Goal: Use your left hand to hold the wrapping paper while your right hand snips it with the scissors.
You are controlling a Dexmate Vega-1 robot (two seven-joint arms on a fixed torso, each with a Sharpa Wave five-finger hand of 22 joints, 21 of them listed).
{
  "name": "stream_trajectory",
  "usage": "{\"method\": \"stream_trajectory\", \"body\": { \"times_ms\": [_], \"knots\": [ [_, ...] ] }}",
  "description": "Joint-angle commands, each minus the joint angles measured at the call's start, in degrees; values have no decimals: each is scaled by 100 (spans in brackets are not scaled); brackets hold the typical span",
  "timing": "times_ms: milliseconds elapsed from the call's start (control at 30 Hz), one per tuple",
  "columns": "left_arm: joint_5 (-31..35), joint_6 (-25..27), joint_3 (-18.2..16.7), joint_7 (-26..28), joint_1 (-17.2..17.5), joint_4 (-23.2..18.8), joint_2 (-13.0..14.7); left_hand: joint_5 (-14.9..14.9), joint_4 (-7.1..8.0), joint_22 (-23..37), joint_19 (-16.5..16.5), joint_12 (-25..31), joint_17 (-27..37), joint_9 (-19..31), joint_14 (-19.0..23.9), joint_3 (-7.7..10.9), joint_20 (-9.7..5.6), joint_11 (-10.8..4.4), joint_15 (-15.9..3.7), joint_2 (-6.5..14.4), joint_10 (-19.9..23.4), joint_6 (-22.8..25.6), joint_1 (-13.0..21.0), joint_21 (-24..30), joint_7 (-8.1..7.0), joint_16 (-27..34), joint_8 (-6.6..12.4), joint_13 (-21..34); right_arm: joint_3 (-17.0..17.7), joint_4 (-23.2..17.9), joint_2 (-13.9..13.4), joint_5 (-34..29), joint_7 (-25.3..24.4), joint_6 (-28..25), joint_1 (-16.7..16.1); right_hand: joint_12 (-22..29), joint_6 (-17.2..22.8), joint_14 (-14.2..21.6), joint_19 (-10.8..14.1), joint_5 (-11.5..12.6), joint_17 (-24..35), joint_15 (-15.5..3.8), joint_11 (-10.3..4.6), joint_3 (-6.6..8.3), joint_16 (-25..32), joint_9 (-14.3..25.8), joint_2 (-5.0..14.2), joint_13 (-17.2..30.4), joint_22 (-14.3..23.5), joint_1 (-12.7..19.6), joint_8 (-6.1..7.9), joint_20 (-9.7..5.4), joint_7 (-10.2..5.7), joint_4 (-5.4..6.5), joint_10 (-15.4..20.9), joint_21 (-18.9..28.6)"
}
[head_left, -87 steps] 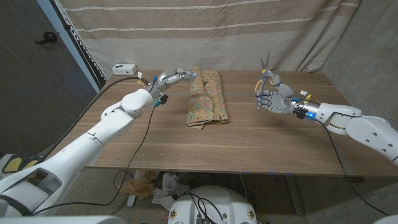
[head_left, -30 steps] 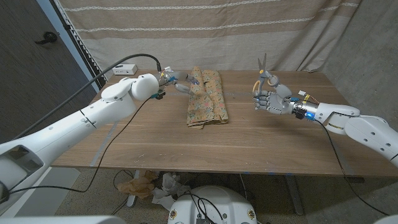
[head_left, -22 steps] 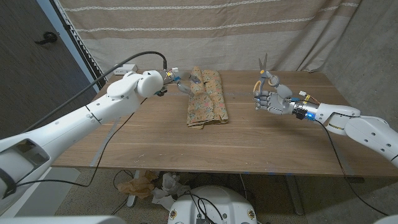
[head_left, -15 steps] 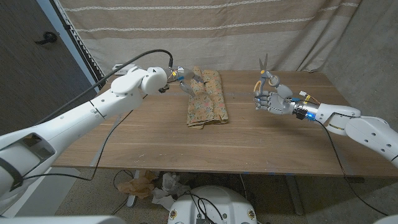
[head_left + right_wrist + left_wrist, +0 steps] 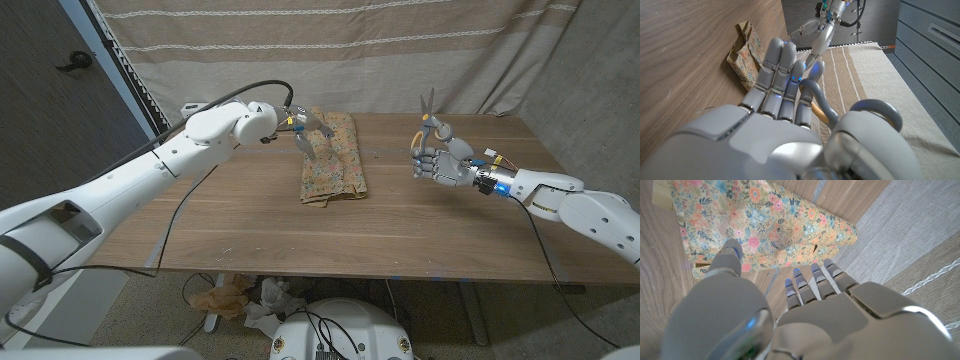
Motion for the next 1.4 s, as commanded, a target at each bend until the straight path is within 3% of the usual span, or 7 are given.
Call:
{"method": "stream_trajectory", "body": {
  "times_ms": [33,333,567,867,1400],
  "knots": [
    [108,-789,-82,99,-64,367,-62,74,5,14,0,113,19,27,46,-106,13,3,-956,61,52,-143,-29,30,-12,77,22,42,90,-94,-13,6,-74,27,-132,47,256,-67,50,-15,14,-176,99,-18,23,18,61,2,19,13,-19,6,428,-38,142,-14],
    [191,-1396,-132,900,17,782,-48,157,13,18,36,114,24,35,-276,-263,-164,0,-916,81,-60,-224,-23,38,-10,10,82,81,155,-168,-28,2,-106,49,-219,63,243,-89,62,-22,12,-184,106,-17,31,28,75,-7,28,7,-25,0,424,-51,133,-47],
    [242,-1700,-73,1031,-106,1083,-131,176,19,18,83,120,24,38,-233,-306,-213,1,-947,85,-71,-190,-25,52,-12,46,106,88,203,-204,-28,23,-143,44,-283,85,239,-76,72,-40,4,-180,102,-63,38,44,20,15,25,-62,-23,2,422,-44,104,-81],
    [406,-2073,50,1241,-282,1421,-228,211,41,18,115,26,18,41,-339,-462,-271,12,-949,74,-382,-236,-74,49,-12,35,105,67,176,-184,6,16,-122,42,-249,91,253,-85,83,-38,-11,-180,101,-57,39,14,42,1,12,-62,-42,8,424,-54,97,-125],
    [516,-2475,335,1560,-639,2121,-532,226,56,18,106,34,17,43,-348,-548,-268,7,-939,81,-431,-286,-107,41,-13,47,98,55,203,-206,28,4,-179,61,-271,101,251,-108,106,-40,-27,-180,104,-50,49,31,68,-48,15,-62,-46,20,445,-79,104,-193]
  ]
}}
